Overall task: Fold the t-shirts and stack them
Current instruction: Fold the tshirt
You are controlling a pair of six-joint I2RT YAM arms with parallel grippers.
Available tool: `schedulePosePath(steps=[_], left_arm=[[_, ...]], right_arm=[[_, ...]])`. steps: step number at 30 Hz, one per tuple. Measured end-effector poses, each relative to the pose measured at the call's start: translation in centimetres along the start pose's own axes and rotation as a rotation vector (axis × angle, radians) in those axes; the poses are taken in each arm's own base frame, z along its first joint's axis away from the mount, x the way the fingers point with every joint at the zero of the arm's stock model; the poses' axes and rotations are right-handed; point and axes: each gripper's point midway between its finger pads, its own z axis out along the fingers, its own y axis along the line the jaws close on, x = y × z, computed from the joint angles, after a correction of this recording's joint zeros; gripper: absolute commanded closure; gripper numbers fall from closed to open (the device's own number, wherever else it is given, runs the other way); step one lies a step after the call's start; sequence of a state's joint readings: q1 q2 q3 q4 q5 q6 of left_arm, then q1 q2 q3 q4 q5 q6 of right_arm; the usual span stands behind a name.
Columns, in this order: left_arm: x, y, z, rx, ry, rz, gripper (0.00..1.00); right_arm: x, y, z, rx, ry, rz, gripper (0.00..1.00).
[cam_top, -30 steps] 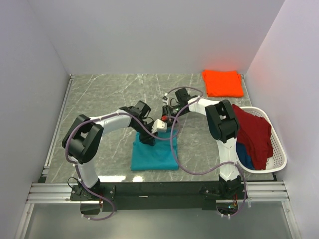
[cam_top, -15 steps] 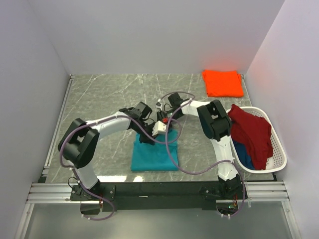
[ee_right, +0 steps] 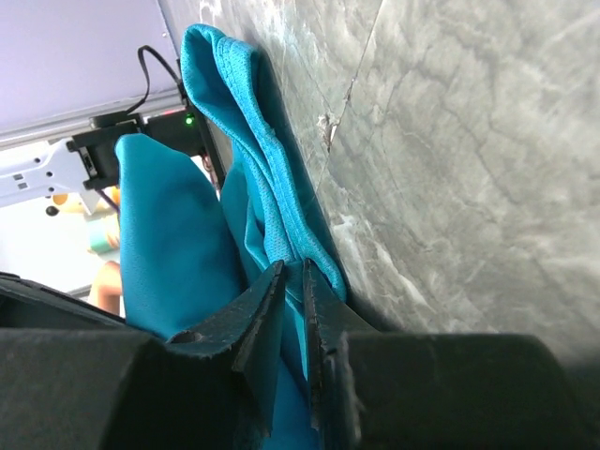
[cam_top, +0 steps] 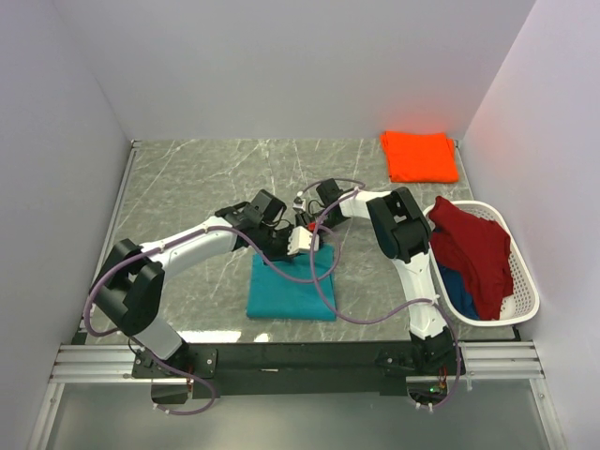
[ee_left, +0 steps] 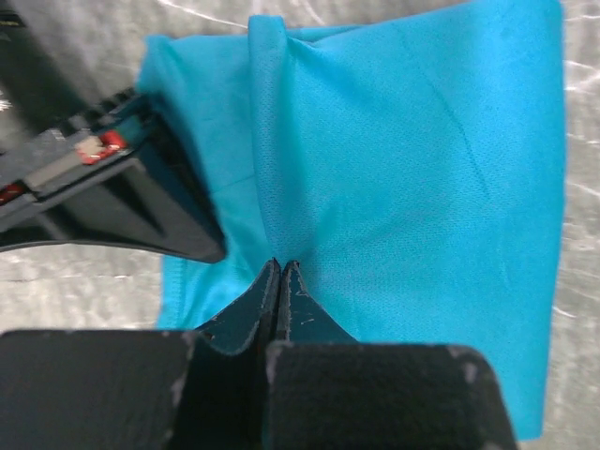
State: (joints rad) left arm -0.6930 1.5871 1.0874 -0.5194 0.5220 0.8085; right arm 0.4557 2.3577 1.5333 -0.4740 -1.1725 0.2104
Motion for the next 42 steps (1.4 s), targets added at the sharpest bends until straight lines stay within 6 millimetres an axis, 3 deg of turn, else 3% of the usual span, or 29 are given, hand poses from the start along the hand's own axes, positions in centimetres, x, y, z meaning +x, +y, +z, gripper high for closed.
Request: schedulePosePath(steps=[13,23,29,36,42], left_arm=[[-0.5,5.4,0.0,-0.142,-0.019,0.043,1.0],[-0.2,7.5,0.4,-0.208,-0.021,0.078,1.0],[0.3,7.8,0.8,-0.237,-0.025,0.091,1.0],[3.1,6.6,2.3,-0.258,0.015,0.089,0.99],[3.2,6.2,1.9,-0.308,0.008,0.128,0.99]], right_arm=[[0.2,0.0,0.0,-0.008,0.008,0.005,0.79],[0.4,0.0,0.0,-0.01,0.012,0.002,0.79],[0.4,0.0,-0.1,0.003,0.016,0.003,0.79],[-0.3,-0.1,-0.5,0.062,0.014,-0.027,0.73],[-0.8,0.0,-0.8,0.109,0.011,-0.049,0.68]])
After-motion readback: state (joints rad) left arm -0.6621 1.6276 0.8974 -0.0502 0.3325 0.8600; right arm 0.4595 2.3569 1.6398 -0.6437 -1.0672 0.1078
